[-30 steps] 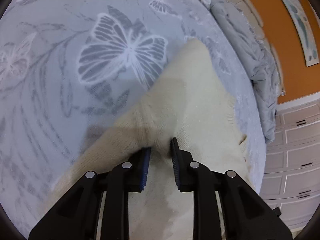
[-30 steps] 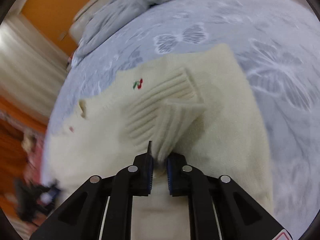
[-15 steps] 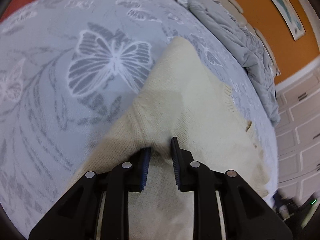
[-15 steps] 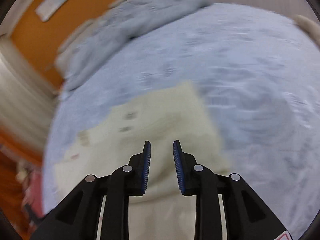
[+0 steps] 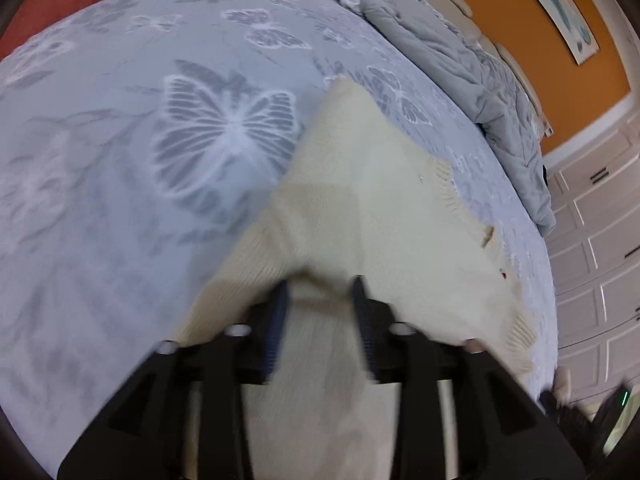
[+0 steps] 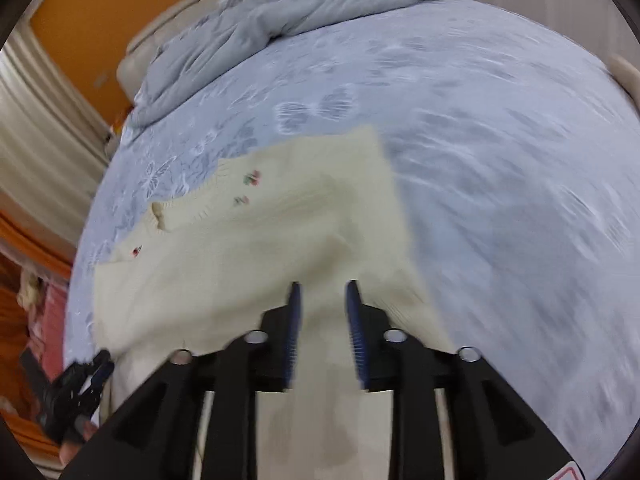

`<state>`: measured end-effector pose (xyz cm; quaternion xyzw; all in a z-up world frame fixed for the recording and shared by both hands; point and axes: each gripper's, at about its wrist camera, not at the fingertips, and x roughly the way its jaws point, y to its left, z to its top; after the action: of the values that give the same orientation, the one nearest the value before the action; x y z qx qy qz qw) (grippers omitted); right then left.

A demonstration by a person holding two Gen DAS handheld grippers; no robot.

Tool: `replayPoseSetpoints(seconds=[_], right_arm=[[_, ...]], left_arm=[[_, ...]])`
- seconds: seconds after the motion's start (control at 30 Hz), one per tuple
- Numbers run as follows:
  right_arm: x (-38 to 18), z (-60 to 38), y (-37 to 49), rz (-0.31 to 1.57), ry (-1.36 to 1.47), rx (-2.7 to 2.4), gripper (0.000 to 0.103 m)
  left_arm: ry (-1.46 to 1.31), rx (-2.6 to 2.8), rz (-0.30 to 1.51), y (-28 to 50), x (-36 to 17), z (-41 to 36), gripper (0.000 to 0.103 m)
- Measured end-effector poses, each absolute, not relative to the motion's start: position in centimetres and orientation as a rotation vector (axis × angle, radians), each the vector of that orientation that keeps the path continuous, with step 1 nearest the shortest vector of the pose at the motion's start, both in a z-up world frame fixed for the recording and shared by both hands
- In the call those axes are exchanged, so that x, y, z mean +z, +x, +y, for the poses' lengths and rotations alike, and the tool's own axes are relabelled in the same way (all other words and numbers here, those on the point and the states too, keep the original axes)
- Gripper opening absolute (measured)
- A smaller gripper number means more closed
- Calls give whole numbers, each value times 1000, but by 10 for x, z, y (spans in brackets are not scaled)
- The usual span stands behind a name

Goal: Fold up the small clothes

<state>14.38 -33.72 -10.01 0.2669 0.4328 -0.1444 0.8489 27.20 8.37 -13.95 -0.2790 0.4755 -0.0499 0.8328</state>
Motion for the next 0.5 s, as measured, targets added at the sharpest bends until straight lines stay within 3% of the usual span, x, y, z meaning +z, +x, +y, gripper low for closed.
replayPoseSetpoints(seconds=[0.03, 0.1, 0.17, 0.2, 0.33, 0.4, 0.5], right_arm=[[-100, -337, 129, 919, 563, -318, 43], [-103, -338, 84, 959, 557, -371, 47], [-107, -335, 41, 1015, 564, -383, 51], [-110, -329, 31, 1043, 566, -383, 52], [-119, -310, -33, 1133, 539, -380, 66], [-127, -300, -50, 1154, 568, -370, 66], [-121, -277, -54, 1148, 479, -307, 83]], left_arm=[[-588, -104, 1006, 259, -133, 88, 43], [-549, -80, 1007, 231, -122, 96, 58], [-498, -22, 1020, 193, -113, 106, 86], [-484, -2, 1028, 178, -112, 111, 89], [-454, 17, 1129, 107, -127, 131, 90], [-481, 22, 1182, 82, -139, 138, 90], [-567, 16, 1163, 45, -147, 150, 90]])
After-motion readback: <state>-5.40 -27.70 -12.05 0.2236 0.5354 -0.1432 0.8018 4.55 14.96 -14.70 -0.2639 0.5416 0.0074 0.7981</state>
